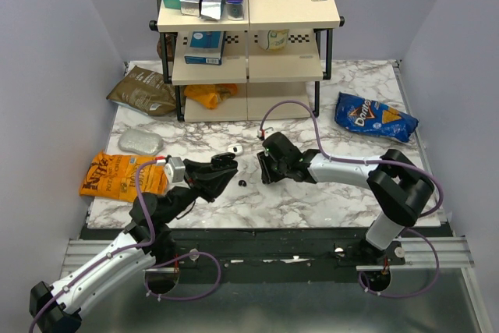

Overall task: Insert the wireless bluetooth earbuds into the charging case
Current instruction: Pick up the earbud from the center of the board.

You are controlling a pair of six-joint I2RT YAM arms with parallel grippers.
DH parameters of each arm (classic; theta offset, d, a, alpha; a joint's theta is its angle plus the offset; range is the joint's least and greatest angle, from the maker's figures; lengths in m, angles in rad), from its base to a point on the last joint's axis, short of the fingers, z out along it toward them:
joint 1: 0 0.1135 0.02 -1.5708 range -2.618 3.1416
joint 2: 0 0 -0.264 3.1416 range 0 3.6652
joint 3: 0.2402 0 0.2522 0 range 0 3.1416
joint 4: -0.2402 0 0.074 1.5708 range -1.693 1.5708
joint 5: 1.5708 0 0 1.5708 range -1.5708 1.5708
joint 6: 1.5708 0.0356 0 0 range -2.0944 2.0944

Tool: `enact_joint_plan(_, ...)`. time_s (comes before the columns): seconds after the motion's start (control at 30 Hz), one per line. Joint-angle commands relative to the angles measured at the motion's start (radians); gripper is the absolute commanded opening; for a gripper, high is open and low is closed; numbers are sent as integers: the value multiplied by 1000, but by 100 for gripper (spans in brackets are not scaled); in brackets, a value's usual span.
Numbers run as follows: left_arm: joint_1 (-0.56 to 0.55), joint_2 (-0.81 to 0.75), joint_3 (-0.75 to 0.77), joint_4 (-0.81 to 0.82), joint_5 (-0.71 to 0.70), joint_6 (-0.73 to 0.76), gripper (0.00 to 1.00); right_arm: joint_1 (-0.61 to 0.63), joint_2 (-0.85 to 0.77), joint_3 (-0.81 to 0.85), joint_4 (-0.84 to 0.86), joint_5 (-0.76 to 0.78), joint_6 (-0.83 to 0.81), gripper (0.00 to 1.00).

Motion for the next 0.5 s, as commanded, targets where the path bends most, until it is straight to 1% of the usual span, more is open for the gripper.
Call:
enact_joint_plan(0.0, -6, 2, 16, 17, -2, -3, 0, 9, 27, 28, -14, -18, 2, 45)
enact_joint_plan(0.1, -7, 0, 17, 18, 0, -1, 0, 11, 28, 25, -16, -18, 5, 43)
enact_joint_plan(0.3, -10, -2, 17, 17, 0, -1, 0, 11, 22, 20, -16, -22, 10, 35)
enact_joint_plan(0.33, -12, -2, 19, 15, 0, -1, 0, 12, 22, 20, -14, -22, 12, 32)
enact_joint_plan(0.47, -14, -5, 17, 12, 1, -3, 0, 15, 24, 23, -17, -25, 13, 28)
